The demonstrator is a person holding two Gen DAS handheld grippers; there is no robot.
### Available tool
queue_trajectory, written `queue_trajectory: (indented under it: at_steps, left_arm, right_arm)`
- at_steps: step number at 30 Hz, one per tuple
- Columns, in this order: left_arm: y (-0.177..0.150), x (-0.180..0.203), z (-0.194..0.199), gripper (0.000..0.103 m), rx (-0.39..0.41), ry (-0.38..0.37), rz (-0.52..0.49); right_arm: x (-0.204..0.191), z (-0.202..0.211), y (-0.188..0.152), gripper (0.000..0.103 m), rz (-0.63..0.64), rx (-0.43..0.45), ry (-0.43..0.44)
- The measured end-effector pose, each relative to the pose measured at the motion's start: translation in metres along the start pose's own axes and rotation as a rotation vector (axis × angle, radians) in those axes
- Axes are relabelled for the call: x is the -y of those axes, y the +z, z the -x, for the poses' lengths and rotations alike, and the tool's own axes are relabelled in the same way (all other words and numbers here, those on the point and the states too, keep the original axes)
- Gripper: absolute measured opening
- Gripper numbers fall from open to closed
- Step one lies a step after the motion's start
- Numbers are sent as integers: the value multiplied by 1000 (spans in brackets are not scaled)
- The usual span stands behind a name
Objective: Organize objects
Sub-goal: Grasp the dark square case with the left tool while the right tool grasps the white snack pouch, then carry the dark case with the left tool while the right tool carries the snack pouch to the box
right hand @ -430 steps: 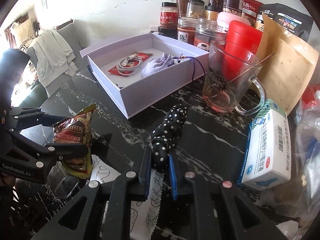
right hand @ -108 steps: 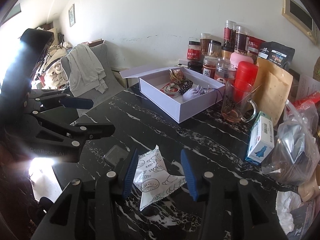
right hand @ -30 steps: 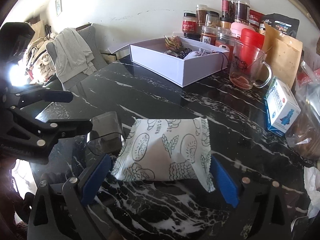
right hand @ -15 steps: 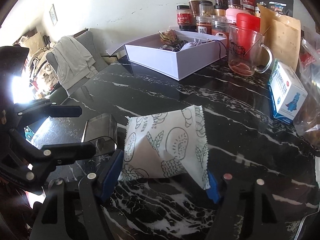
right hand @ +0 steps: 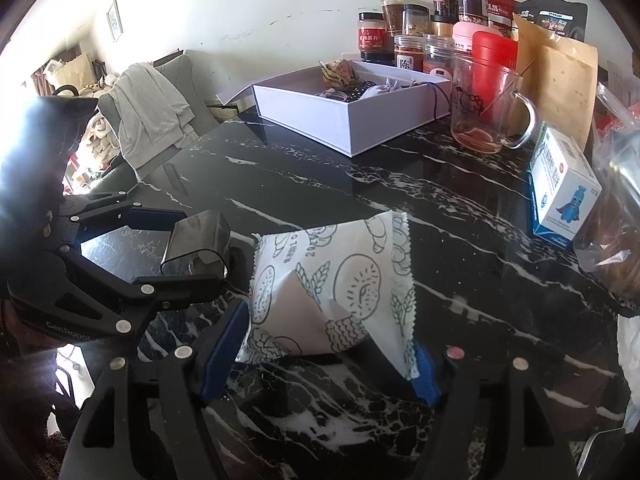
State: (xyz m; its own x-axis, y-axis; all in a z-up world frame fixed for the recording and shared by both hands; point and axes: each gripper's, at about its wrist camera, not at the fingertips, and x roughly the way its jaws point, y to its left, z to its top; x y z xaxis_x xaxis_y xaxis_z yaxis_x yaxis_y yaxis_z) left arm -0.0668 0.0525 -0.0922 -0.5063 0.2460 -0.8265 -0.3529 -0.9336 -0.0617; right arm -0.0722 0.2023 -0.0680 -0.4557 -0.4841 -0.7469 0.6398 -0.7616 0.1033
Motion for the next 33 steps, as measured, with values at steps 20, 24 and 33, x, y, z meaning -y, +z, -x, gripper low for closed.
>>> queue_trajectory:
  at_steps: [20,24,33]
  left_arm:
    - [-2,4,0,42,26,-7,-22]
    - [-2,1,1,42,17,16,-11]
    - [0,-8,12,42,18,35,5]
  right_arm:
    - [-3,-7,6,67,17,4,-20]
    - [-4,-4,6,65,20,8,-20]
    - [-8,3,7,63,11,2,-11]
